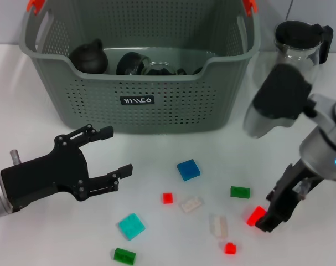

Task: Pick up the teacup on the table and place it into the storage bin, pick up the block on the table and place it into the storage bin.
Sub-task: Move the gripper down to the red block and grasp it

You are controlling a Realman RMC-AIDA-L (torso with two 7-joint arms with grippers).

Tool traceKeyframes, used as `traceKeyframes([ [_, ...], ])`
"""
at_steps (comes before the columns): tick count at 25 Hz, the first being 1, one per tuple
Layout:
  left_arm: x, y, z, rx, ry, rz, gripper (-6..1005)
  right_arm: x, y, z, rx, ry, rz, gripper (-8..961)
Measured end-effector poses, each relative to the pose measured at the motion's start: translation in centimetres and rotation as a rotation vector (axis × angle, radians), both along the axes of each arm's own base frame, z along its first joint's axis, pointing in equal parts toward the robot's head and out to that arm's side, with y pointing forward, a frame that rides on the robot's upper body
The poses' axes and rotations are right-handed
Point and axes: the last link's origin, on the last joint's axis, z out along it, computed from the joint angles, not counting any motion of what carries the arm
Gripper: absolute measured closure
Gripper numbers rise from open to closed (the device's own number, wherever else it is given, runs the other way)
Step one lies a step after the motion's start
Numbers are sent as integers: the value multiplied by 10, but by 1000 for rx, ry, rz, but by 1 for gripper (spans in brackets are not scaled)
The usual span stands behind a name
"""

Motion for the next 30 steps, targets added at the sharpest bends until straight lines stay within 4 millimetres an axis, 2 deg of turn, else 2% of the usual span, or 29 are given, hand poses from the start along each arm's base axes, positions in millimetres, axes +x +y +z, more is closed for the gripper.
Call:
traceKeyframes([
  [5,0,0,0,16,14,-19,172,2,-1,-15,20,-41,-48,264],
  [20,0,1,0,31,28,-38,172,11,3,-31,70,-64,-83,269],
  [30,0,0,-1,30,27,-38,172,9,4,-40,90,-73,-62,274],
])
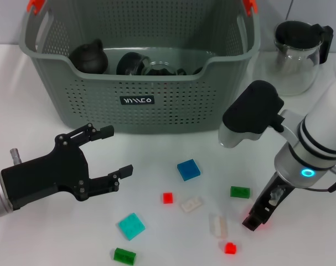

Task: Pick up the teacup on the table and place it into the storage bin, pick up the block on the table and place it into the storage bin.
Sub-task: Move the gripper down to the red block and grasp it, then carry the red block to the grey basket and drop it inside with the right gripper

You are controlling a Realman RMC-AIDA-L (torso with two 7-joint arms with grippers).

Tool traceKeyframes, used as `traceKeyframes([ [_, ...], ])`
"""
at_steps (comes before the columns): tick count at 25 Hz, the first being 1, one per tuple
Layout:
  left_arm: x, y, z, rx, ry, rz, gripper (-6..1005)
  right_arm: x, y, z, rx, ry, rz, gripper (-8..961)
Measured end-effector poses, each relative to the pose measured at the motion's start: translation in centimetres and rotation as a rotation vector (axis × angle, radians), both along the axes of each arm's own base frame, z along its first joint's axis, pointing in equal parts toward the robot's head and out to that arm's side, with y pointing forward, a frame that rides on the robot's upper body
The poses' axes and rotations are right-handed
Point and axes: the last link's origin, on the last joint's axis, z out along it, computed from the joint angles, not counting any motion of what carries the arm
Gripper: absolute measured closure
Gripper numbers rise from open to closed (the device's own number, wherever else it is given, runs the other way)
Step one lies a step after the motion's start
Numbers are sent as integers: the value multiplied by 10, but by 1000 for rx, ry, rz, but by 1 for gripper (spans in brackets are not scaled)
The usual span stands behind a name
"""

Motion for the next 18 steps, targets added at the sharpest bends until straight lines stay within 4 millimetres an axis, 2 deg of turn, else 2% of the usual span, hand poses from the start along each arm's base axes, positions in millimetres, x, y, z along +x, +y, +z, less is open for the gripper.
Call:
traceKeyframes([
  [8,-1,1,0,1,6,6,172,-5,-4,-3,-21,-9,30,355],
  [11,-2,0,0,3,8,9,172,-11,-6,0,-25,-2,47,456],
  [13,-2,0,0,5,10,10,172,-18,-8,6,-24,12,61,524],
  [16,-4,0,3,18,8,22,172,-39,-11,25,-8,52,91,519],
  [18,-6,0,3,24,10,33,172,-59,-12,45,12,109,112,517],
])
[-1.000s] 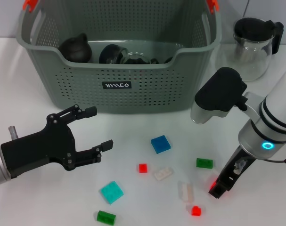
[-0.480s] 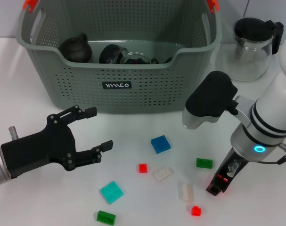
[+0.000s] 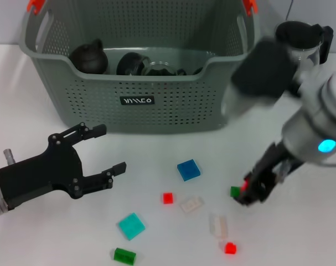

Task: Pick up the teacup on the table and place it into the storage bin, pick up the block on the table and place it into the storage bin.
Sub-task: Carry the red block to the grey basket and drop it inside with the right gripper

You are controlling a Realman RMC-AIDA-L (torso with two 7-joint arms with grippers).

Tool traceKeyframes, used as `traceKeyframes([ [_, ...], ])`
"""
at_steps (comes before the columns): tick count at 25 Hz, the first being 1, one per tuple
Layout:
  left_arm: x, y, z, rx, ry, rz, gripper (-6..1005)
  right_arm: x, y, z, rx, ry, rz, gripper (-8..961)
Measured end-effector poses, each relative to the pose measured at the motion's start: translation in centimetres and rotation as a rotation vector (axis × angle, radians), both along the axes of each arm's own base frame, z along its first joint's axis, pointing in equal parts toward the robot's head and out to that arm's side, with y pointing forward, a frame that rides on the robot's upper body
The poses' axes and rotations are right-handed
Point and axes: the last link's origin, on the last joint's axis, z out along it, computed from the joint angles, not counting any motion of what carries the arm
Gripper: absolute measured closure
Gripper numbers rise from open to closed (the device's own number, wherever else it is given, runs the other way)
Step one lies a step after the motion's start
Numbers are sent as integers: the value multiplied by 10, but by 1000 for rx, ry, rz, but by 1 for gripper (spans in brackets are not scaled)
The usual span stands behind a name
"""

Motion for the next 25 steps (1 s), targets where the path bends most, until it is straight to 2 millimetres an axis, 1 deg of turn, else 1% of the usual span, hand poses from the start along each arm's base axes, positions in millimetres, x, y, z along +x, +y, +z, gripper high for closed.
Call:
traceKeyframes([
  [3,-5,-2,0,7,7,22,172,-37,2,33,31,146,51,512],
  [6,-7,-5,0,8,9,32,172,-77,14,70,68,342,103,507],
  [8,-7,-5,-1,5,4,30,172,-104,26,93,103,476,164,505],
  [9,-6,-5,-1,3,2,28,172,-114,34,101,128,531,192,503],
  [10,-5,-4,-1,2,1,26,172,-128,51,110,174,612,224,502],
  [11,-4,-4,-1,1,0,23,172,-128,51,110,174,612,224,500],
  [13,-3,-2,-2,-2,-1,16,172,-134,72,110,218,663,233,497],
  [15,0,0,-3,-7,-6,9,172,-133,92,104,254,677,224,494],
  [19,3,2,-5,-13,-8,-2,172,-116,127,89,320,661,191,488],
  [22,3,2,-5,-14,-10,-4,172,-100,144,82,374,638,193,484],
  [25,3,2,-5,-15,-10,-6,172,-96,146,81,387,632,208,479],
])
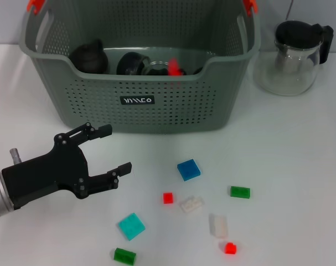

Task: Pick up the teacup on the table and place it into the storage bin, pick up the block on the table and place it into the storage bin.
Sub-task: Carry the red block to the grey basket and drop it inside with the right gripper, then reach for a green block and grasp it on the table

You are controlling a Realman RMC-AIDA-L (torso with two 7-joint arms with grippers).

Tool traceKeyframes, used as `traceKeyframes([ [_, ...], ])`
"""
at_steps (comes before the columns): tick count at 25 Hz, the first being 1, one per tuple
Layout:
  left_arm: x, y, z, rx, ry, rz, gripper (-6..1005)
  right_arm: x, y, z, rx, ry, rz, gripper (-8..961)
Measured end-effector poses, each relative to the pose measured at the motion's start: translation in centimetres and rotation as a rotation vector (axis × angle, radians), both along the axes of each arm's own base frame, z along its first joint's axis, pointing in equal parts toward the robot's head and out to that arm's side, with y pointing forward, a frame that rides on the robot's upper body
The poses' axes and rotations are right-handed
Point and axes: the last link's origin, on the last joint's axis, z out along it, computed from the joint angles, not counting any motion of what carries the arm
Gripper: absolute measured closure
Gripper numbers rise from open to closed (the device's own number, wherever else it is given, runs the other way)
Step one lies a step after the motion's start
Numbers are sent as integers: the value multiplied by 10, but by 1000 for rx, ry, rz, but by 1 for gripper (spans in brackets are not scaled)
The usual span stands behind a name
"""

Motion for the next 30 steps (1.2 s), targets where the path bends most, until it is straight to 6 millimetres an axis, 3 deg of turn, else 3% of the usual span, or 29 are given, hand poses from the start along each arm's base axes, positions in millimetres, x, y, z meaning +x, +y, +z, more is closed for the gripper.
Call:
traceKeyframes([
  [5,1,0,0,-2,-2,-4,172,2,-6,5,1,25,50,238],
  [11,3,-2,0,-9,-13,-17,172,12,-54,27,-157,116,201,19],
  [18,3,-2,0,-10,-14,-17,172,75,-119,26,-417,-44,298,20],
  [21,3,-2,0,-11,-15,-17,172,99,-136,22,-438,-131,253,27],
  [25,3,-2,-2,-14,-23,-14,172,124,-142,7,-447,-259,153,31],
  [30,5,0,-4,-17,-29,-13,172,137,-133,-31,-463,-427,91,35],
])
